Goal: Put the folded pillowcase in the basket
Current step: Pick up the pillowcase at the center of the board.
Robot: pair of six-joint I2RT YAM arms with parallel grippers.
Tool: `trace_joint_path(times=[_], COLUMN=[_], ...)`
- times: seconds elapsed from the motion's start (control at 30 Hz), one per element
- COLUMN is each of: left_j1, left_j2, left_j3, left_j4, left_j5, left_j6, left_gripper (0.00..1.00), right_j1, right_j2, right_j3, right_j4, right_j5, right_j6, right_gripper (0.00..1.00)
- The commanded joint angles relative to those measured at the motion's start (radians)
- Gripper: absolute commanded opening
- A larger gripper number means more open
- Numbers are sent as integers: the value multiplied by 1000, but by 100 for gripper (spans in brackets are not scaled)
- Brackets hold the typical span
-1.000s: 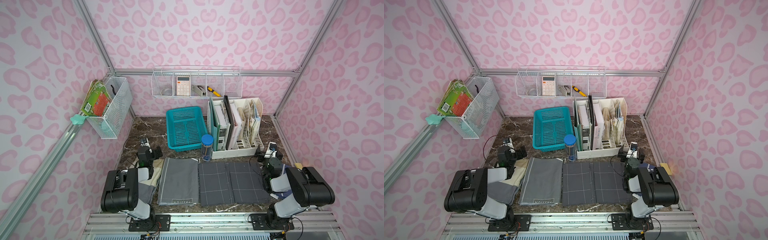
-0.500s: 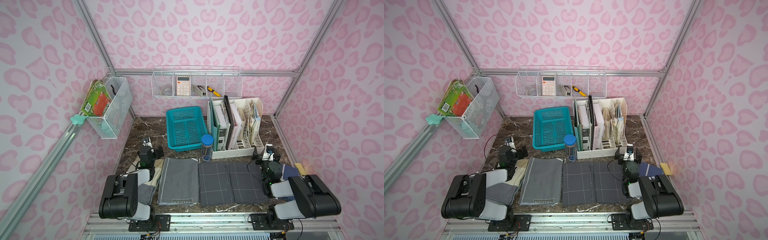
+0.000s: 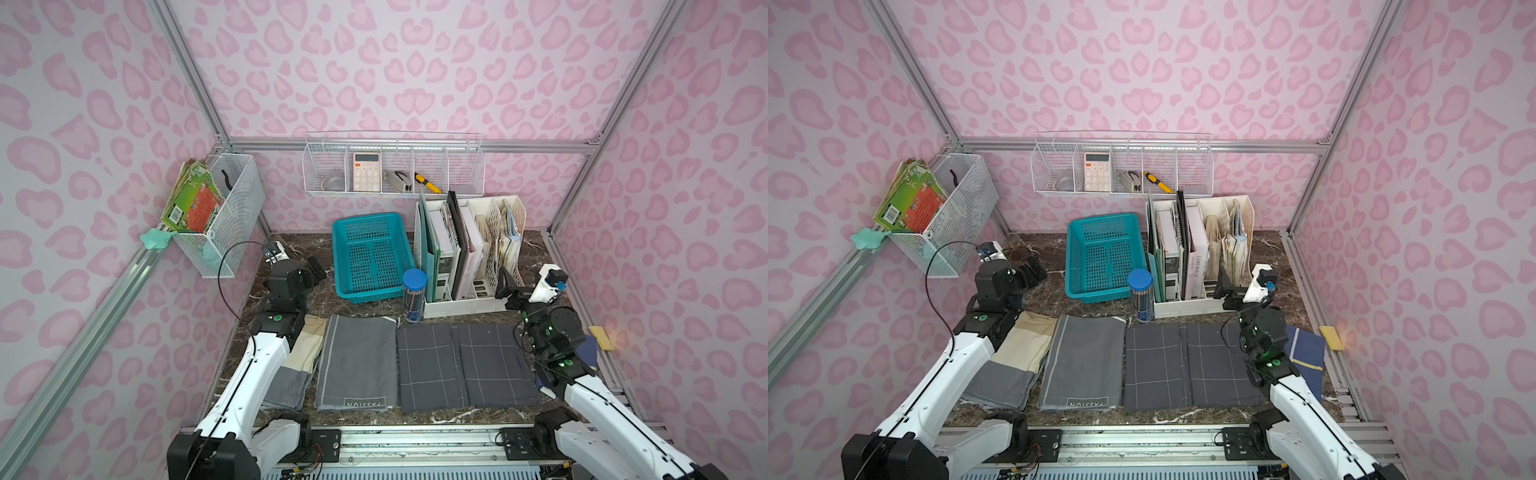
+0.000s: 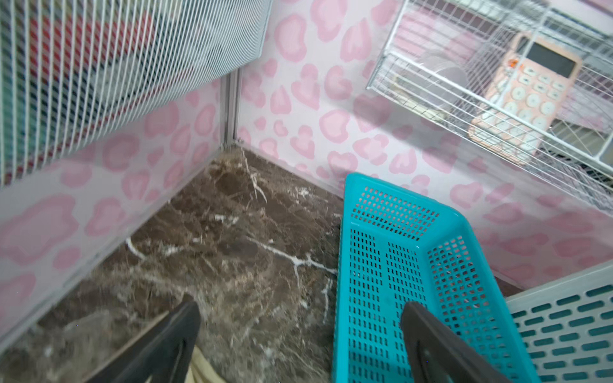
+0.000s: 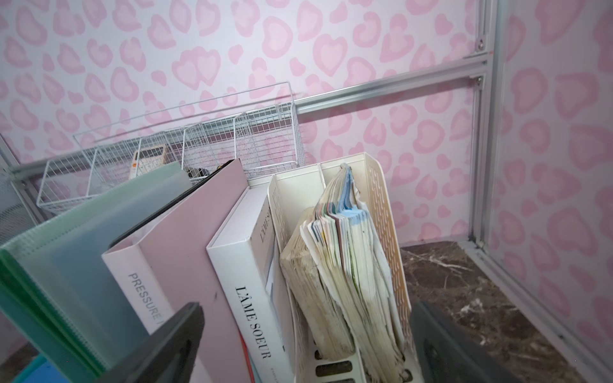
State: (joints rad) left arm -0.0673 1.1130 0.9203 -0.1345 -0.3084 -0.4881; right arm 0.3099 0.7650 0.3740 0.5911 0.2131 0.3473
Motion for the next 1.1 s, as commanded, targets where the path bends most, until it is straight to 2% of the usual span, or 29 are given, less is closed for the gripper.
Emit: trace_joint_path(times=[0.0, 0.1, 0.2, 0.33, 0.47, 0.57, 0.7, 0.87, 1.07], left_j1=[9, 7, -7, -85, -144, -172, -195, -206, -208], left_j2=[39, 34, 5, -67, -131, -163, -151, -85, 7], left_j3=[71, 48, 0, -70, -134, -195, -244, -262, -289], left_j4=[-430, -462, -496, -588, -708, -743, -752, -741, -648], left_j5=[97, 263, 375, 350, 297, 281, 260, 242, 306], left_j6=[-210, -210, -253, -329, -427, -495, -553, -558, -549], left_gripper=[99, 99, 99, 99, 97, 96, 95, 97, 98], right_j1=[-63, -53, 12, 217, 469, 594, 691, 804, 877], right_j2=[-100, -118, -82, -44, 42, 126, 249, 431, 611], right_j3=[-46, 27, 104, 126, 104, 95, 118, 198, 303], right_j4=[-101, -281, -452, -544, -535, -500, -435, -395, -404], right_j5=[-158, -193, -193, -101, 18, 84, 69, 59, 8], right_j6=[174, 135, 106, 107, 117, 137, 159, 148, 126], right_gripper=[100, 100, 100, 100, 99, 97, 94, 94, 93])
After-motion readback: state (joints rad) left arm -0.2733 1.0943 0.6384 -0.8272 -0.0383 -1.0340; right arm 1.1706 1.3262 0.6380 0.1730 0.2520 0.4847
